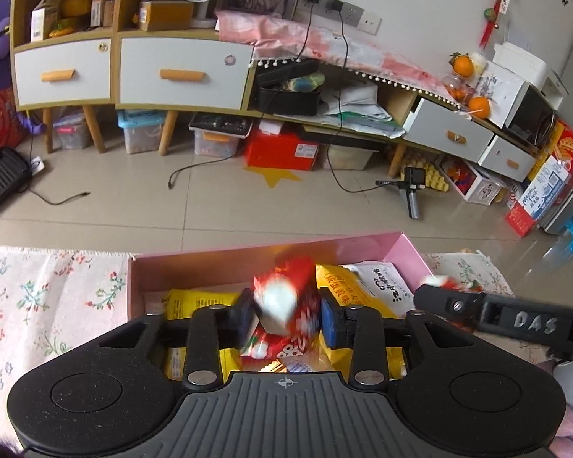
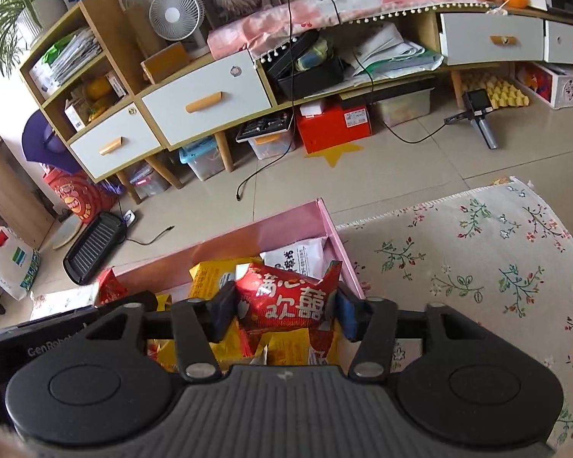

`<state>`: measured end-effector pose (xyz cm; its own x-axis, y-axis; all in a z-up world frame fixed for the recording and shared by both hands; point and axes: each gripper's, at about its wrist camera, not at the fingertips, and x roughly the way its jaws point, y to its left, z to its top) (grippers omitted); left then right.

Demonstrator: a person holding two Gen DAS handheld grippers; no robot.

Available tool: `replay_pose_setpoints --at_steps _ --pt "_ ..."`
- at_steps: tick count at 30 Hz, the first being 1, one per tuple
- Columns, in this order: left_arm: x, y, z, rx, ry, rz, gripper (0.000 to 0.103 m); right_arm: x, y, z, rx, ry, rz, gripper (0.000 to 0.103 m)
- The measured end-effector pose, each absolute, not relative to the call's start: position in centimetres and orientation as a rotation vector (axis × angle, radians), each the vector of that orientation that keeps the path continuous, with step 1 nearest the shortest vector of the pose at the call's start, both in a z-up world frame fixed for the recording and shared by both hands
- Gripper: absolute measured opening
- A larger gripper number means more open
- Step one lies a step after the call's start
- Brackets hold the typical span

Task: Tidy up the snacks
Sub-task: 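Carry both red packs over the pink box and open both tools, then withdraw both open tools from the box over the remaining snacks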

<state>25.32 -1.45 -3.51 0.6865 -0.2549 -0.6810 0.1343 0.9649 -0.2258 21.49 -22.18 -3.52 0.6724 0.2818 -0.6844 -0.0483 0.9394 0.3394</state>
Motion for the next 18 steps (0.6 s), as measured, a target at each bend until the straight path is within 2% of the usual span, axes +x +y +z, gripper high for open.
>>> replay_pose_setpoints --at_steps 1,3,14,18 --pt "25.3 -1.5 -3.5 -0.156 0.779 -0.207 0.047 21.4 -22.3 -3.4 0.319 0.81 0.184 0.06" --pt "25.1 -1.5 -3.5 -0.156 0.773 -0.193 0.057 21.5 -22.4 -3.3 0.337 0.808 0.193 0.06" --pt "23.3 -1.3 -2.6 -0.164 0.798 -0.202 0.063 20.8 -22.9 -2.9 0.323 0.822 0.175 0.069" --pt "21.9 -1.1 -2.0 -0.164 0.813 -0.204 0.071 19.9 -23.1 -2.6 0.317 0.827 0.174 0.072"
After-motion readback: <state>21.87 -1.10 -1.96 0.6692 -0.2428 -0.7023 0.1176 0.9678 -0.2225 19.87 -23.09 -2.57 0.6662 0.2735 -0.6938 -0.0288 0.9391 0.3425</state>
